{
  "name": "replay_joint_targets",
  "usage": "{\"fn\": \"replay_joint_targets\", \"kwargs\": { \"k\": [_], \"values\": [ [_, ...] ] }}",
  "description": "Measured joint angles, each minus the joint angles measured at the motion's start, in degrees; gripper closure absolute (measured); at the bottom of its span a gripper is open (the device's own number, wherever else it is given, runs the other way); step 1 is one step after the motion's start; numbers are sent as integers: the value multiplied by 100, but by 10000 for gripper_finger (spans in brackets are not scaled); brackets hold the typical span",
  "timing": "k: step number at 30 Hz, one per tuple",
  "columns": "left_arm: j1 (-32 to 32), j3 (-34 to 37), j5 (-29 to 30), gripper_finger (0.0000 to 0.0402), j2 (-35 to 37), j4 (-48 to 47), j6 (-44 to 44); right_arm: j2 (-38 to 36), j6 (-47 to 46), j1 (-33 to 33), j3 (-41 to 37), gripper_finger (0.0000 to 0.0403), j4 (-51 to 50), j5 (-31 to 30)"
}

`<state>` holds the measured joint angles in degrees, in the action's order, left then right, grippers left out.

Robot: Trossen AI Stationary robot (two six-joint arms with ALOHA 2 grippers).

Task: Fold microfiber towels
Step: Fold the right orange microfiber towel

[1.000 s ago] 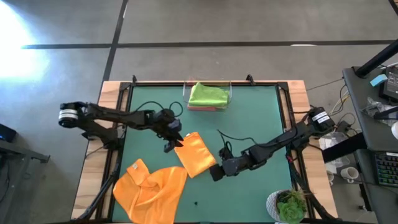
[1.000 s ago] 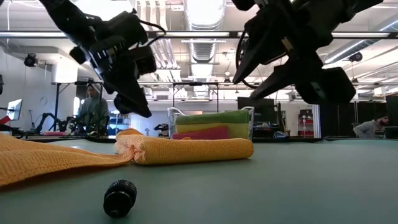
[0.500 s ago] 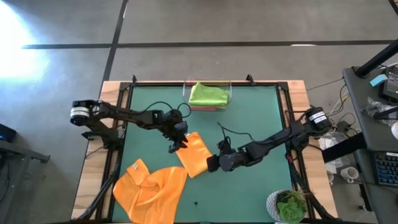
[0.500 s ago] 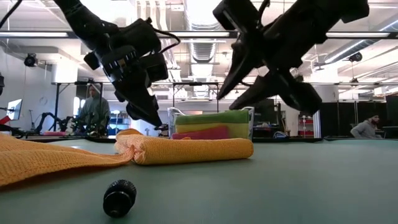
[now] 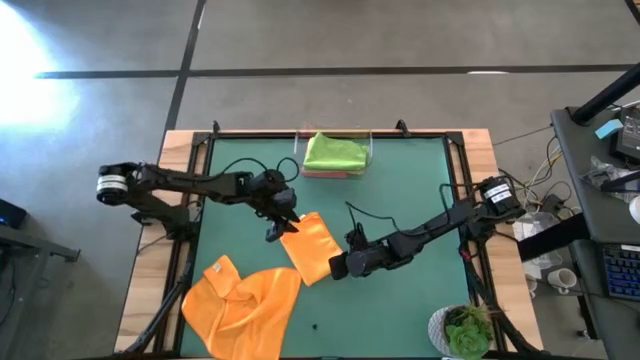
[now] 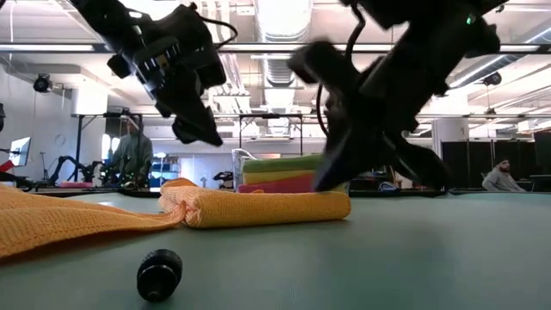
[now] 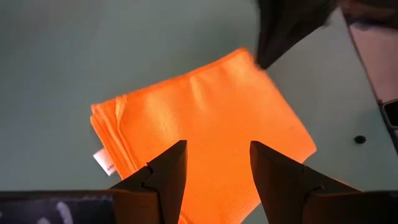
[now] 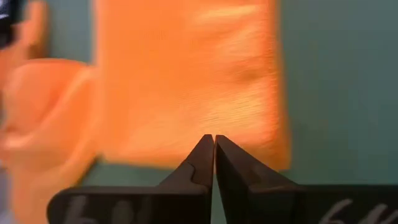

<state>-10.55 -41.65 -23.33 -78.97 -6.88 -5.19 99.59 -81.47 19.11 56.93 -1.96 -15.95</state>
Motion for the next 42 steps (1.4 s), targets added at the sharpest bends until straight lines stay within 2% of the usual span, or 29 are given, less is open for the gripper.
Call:
{"fn": "replay_joint_targets", "kwargs": {
  "k": [7,14,19,24,32,38,42],
  "values": [
    [-14,-2,3,242,166,65,3,-4,5,-423,-6,394,-1150,-31],
    [-35,2,4,242,158,23,-31,-97,469,-659,58,394,-1196,-5],
    [-35,4,4,242,154,-17,-35,-308,1354,-601,410,394,-1118,14],
    [-35,7,3,242,154,-12,-35,-123,1632,-571,640,394,-1039,424],
    [-35,11,4,242,143,-17,-20,569,1504,-562,918,394,-1101,1320],
    [-37,11,4,242,143,-2,-24,671,1191,-588,1093,394,-2014,1270],
    [-37,11,4,242,143,-8,-27,517,1308,-691,1160,394,-3023,970]
  ]
}}
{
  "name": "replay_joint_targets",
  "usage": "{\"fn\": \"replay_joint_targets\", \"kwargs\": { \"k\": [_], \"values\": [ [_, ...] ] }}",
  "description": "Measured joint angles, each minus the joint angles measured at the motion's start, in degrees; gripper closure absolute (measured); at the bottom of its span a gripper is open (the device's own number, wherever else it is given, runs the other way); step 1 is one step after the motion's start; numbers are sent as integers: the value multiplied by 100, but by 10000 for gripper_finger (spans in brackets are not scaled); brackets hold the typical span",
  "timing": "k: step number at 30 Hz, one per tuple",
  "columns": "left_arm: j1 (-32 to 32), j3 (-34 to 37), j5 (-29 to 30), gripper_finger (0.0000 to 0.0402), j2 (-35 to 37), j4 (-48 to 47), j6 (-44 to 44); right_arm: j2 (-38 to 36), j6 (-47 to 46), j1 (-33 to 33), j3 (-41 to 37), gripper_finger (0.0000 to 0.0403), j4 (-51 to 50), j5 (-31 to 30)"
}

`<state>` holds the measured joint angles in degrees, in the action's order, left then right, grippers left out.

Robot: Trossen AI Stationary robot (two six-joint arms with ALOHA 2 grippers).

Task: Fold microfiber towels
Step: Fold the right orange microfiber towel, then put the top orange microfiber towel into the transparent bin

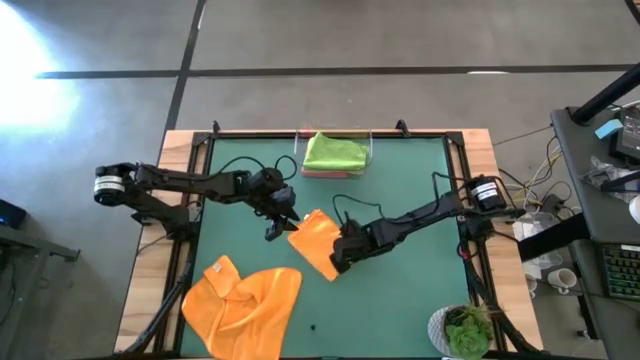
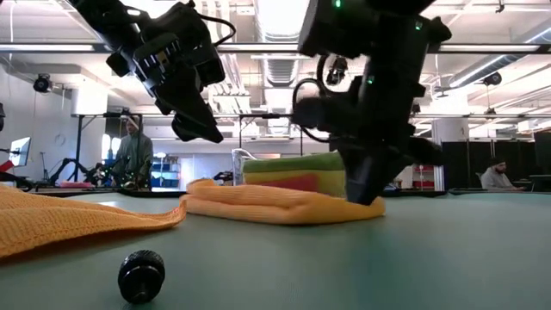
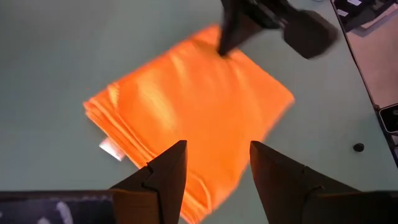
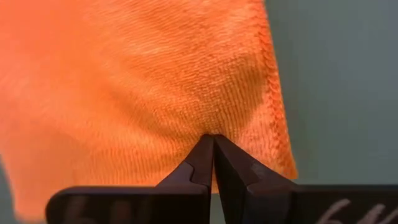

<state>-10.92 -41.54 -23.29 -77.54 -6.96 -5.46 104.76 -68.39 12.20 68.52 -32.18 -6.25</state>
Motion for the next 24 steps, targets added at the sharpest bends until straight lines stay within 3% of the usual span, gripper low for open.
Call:
{"fn": "replay_joint_targets", "kwargs": {
  "k": [7,17,24],
  "values": [
    [0,0,0,242,0,2,-24,-110,329,-331,75,394,-1306,-1185],
    [0,2,32,242,0,15,-607,-584,775,-191,235,394,-1428,-1214],
    [0,4,70,242,0,166,-583,-1461,566,40,161,394,-2425,-1964]
  ]
}}
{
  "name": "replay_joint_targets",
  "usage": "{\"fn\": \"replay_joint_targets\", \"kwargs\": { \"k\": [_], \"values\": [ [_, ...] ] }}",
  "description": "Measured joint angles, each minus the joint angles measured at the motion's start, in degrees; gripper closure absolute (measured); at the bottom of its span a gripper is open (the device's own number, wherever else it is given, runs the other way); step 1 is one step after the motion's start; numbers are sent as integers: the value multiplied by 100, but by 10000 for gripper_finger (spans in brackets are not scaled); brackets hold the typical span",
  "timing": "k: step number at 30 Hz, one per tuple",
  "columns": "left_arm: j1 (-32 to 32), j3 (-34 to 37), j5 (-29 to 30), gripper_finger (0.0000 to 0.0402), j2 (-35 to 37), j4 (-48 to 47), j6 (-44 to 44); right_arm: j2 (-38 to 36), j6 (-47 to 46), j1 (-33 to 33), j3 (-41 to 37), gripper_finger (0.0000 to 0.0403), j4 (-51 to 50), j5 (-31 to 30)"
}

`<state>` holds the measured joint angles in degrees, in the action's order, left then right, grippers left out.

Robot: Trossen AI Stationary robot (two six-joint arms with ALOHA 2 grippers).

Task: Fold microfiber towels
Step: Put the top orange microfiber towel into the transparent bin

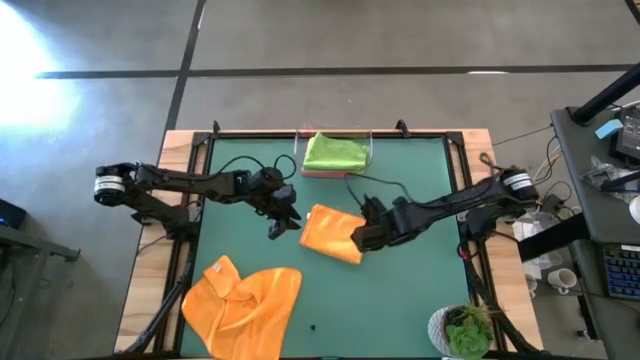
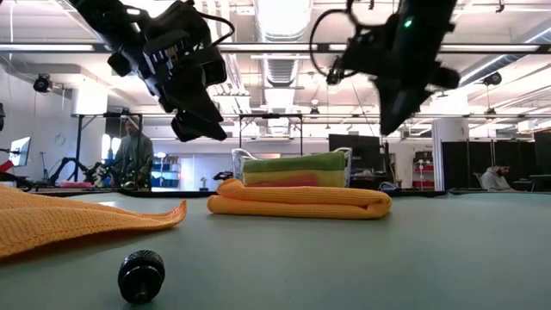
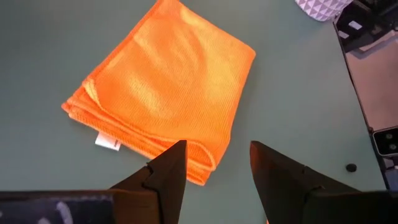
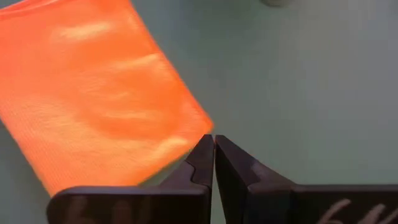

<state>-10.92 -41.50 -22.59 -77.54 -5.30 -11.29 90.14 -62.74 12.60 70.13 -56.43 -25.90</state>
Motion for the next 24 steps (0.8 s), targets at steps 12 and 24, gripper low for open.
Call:
{"fn": "replay_joint_targets", "kwargs": {
  "k": [12,24],
  "values": [
    [4,0,523,242,-2,313,9,-1459,-831,66,-1235,394,-306,-65],
    [-140,-85,807,242,-119,364,-430,-2957,-1245,51,-2741,391,1660,354]
  ]
}}
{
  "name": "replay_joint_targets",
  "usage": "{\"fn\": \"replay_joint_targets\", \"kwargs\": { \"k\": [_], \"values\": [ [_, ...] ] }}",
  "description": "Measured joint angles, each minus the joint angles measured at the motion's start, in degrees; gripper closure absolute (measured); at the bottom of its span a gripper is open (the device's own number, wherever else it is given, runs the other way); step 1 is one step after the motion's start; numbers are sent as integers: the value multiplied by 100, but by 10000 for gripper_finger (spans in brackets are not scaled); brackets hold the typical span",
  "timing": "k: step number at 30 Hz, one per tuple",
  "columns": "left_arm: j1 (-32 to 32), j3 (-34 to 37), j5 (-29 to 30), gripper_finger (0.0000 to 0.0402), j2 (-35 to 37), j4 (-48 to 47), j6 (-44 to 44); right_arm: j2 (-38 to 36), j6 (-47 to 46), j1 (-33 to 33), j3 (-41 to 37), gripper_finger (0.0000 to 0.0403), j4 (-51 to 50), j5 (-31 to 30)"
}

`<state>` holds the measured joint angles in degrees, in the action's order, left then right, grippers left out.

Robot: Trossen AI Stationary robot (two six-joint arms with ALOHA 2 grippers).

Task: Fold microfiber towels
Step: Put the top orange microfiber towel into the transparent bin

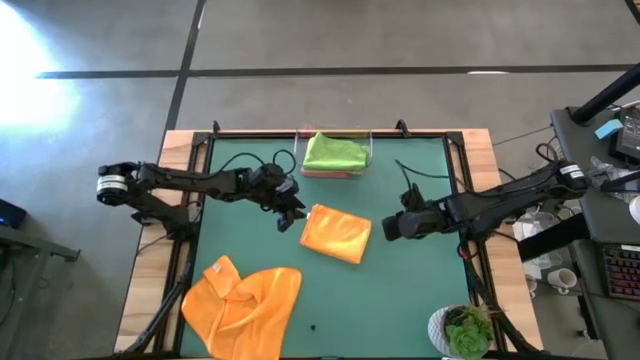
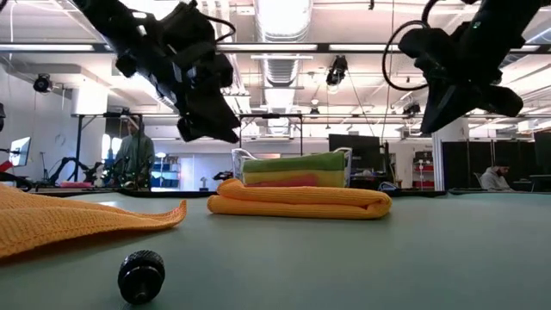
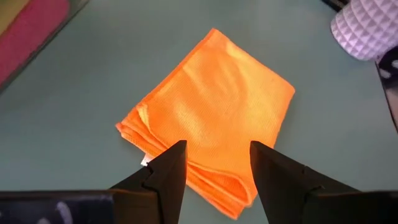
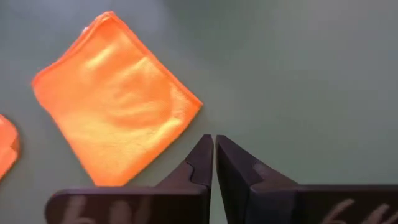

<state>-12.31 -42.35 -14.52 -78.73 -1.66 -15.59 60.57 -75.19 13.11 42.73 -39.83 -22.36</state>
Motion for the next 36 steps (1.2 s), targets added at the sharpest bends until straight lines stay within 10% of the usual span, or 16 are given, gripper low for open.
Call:
{"fn": "replay_joint_targets", "kwargs": {
  "k": [18,36],
  "values": [
    [-326,-528,-924,242,-1586,127,-791,289,-482,-398,-1145,244,2979,50],
    [-825,-507,-947,242,-1653,49,-2121,1892,-1222,-565,-1155,227,3931,589]
  ]
}}
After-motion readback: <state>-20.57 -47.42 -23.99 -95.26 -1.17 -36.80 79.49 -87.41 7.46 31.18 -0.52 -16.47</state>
